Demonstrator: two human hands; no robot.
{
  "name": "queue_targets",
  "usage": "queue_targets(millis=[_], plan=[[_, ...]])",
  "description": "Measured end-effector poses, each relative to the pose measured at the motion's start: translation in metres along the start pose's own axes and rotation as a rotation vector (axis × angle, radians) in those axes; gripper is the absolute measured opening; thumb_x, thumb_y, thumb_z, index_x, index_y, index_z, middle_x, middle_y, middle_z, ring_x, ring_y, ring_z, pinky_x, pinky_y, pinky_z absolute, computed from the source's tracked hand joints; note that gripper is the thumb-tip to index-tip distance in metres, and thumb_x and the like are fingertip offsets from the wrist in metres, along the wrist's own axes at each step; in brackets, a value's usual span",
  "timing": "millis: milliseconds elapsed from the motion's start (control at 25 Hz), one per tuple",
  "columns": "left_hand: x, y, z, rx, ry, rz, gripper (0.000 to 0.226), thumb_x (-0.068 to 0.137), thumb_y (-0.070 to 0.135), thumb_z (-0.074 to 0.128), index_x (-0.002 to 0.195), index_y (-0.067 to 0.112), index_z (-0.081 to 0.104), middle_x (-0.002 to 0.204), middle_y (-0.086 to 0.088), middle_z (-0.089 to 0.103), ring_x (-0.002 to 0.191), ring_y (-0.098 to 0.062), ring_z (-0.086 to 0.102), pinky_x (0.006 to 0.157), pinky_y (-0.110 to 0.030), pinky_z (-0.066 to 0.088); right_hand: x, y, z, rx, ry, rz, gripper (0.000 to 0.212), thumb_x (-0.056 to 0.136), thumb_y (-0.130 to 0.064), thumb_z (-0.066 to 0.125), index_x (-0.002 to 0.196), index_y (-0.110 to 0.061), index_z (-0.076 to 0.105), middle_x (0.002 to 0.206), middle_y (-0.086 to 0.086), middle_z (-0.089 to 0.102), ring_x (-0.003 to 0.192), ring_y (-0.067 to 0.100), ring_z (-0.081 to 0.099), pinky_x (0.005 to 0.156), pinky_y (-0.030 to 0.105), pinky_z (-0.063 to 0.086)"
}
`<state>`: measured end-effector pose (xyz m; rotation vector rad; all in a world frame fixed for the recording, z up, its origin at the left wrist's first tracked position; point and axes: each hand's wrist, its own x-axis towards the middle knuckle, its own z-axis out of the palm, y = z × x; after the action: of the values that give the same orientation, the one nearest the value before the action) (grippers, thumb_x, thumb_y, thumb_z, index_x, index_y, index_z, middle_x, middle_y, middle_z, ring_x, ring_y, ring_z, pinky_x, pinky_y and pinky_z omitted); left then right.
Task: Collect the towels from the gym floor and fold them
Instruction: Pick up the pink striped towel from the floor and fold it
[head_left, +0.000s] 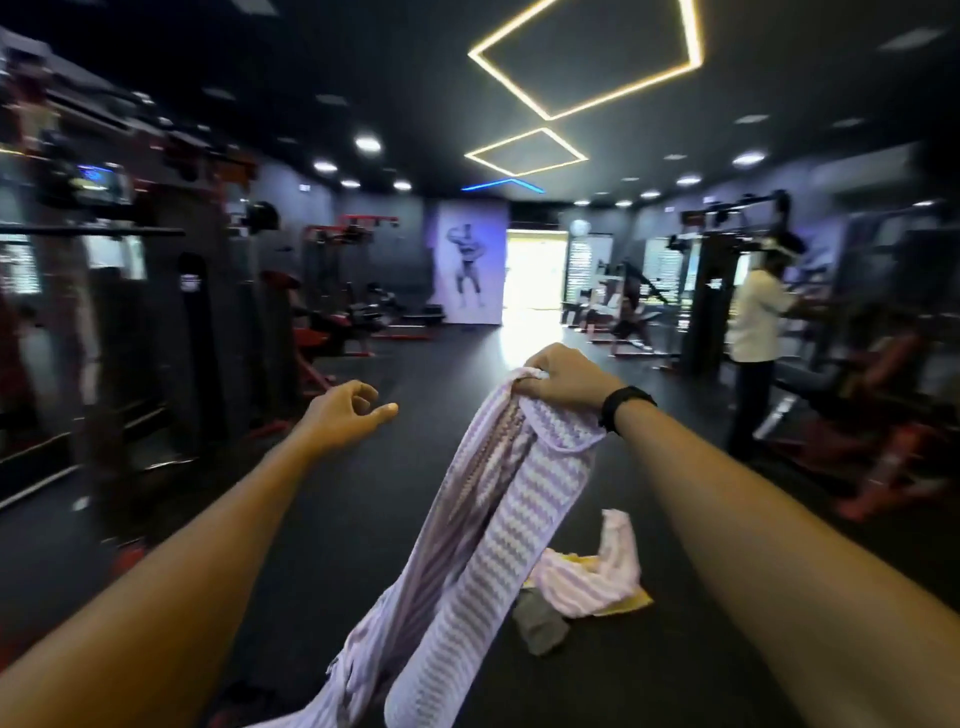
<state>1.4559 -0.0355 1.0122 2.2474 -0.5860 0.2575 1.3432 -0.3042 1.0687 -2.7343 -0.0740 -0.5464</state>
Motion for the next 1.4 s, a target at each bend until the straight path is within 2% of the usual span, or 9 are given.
queue_targets(millis=[120, 200, 400, 800, 960, 1120, 1200, 1320, 1400], plan=[[0.005, 0.090, 0.092, -0.055, -0.113, 0.128, 0.045, 0.086, 0.041, 0.066, 0.118, 0.010, 0.060, 0.113, -0.009, 0.065, 0.100, -0.022, 0.061, 0.082, -0.027, 0.043, -0.070, 0.085, -0.059, -0.019, 0.054, 0.140, 0.043, 0.089, -0.021, 0.063, 0.051, -0.014, 0.044, 0.050, -0.003, 0.040, 0.043, 0.002, 0.038, 0.045, 0.019, 0.023], [-0.001, 0.147, 0.154, -0.110, -0.183, 0.185, 0.043, 0.085, 0.039, 0.067, 0.115, 0.010, 0.062, 0.112, -0.010, 0.066, 0.096, -0.023, 0.062, 0.080, -0.028, 0.044, -0.123, 0.133, -0.094, -0.037, 0.076, 0.239, 0.038, 0.088, -0.025, 0.063, 0.059, -0.002, 0.054, 0.057, 0.005, 0.047, 0.052, 0.010, 0.043, 0.051, 0.029, 0.029], [-0.041, 0.285, 0.287, -0.219, -0.420, 0.352, 0.047, 0.086, 0.045, 0.064, 0.119, 0.013, 0.059, 0.106, -0.003, 0.063, 0.099, -0.025, 0.061, 0.084, -0.033, 0.046, -0.253, 0.222, -0.159, -0.132, 0.113, 0.459, 0.035, 0.086, -0.024, 0.062, 0.058, -0.011, 0.046, 0.060, 0.008, 0.043, 0.056, 0.013, 0.038, 0.055, 0.031, 0.028], [-0.125, 0.514, 0.526, -0.366, -0.789, 0.654, 0.040, 0.083, 0.043, 0.068, 0.110, 0.014, 0.063, 0.100, -0.003, 0.064, 0.097, -0.020, 0.061, 0.083, -0.030, 0.046, -0.498, 0.378, -0.264, -0.271, 0.330, 1.002, 0.026, 0.085, -0.014, 0.058, 0.064, 0.000, 0.054, 0.063, 0.021, 0.050, 0.059, 0.022, 0.044, 0.056, 0.033, 0.034], [-0.137, 0.601, 0.615, -0.426, -0.912, 0.751, 0.039, 0.084, 0.041, 0.067, 0.111, 0.013, 0.062, 0.103, -0.003, 0.062, 0.099, -0.019, 0.058, 0.083, -0.027, 0.041, -0.565, 0.435, -0.314, -0.264, 0.463, 1.100, 0.006, 0.085, -0.005, 0.055, 0.086, -0.008, 0.060, 0.093, 0.008, 0.061, 0.088, 0.024, 0.057, 0.075, 0.034, 0.045], [-0.150, 0.708, 0.691, -0.512, -1.030, 0.857, 0.039, 0.084, 0.043, 0.067, 0.110, 0.014, 0.063, 0.106, -0.003, 0.063, 0.101, -0.020, 0.058, 0.088, -0.031, 0.044, -0.628, 0.487, -0.374, -0.208, 0.509, 1.237, 0.032, 0.090, 0.005, 0.041, 0.091, -0.011, 0.069, 0.109, 0.013, 0.068, 0.104, 0.039, 0.060, 0.091, 0.045, 0.049], [-0.163, 0.754, 0.722, -0.544, -1.088, 0.883, 0.038, 0.084, 0.043, 0.068, 0.108, 0.015, 0.063, 0.104, -0.004, 0.064, 0.100, -0.021, 0.059, 0.085, -0.030, 0.044, -0.656, 0.505, -0.401, -0.213, 0.589, 1.294, 0.033, 0.091, 0.008, 0.039, 0.094, -0.001, 0.071, 0.110, 0.018, 0.068, 0.100, 0.035, 0.061, 0.090, 0.039, 0.048], [-0.187, 0.811, 0.763, -0.576, -1.168, 0.929, 0.034, 0.083, 0.041, 0.069, 0.106, 0.016, 0.064, 0.104, -0.004, 0.065, 0.099, -0.021, 0.061, 0.080, -0.027, 0.042, -0.694, 0.527, -0.428, -0.204, 0.790, 1.359, 0.028, 0.092, 0.010, 0.041, 0.099, 0.008, 0.068, 0.105, 0.015, 0.067, 0.088, 0.011, 0.060, 0.075, 0.012, 0.046], [-0.205, 0.846, 0.788, -0.577, -1.214, 0.970, 0.035, 0.084, 0.041, 0.068, 0.108, 0.016, 0.063, 0.106, -0.004, 0.064, 0.097, -0.019, 0.061, 0.076, -0.025, 0.043, -0.721, 0.548, -0.443, -0.184, 0.918, 1.387, 0.024, 0.090, 0.010, 0.047, 0.101, 0.009, 0.068, 0.099, 0.014, 0.065, 0.074, 0.002, 0.060, 0.073, 0.012, 0.046]])
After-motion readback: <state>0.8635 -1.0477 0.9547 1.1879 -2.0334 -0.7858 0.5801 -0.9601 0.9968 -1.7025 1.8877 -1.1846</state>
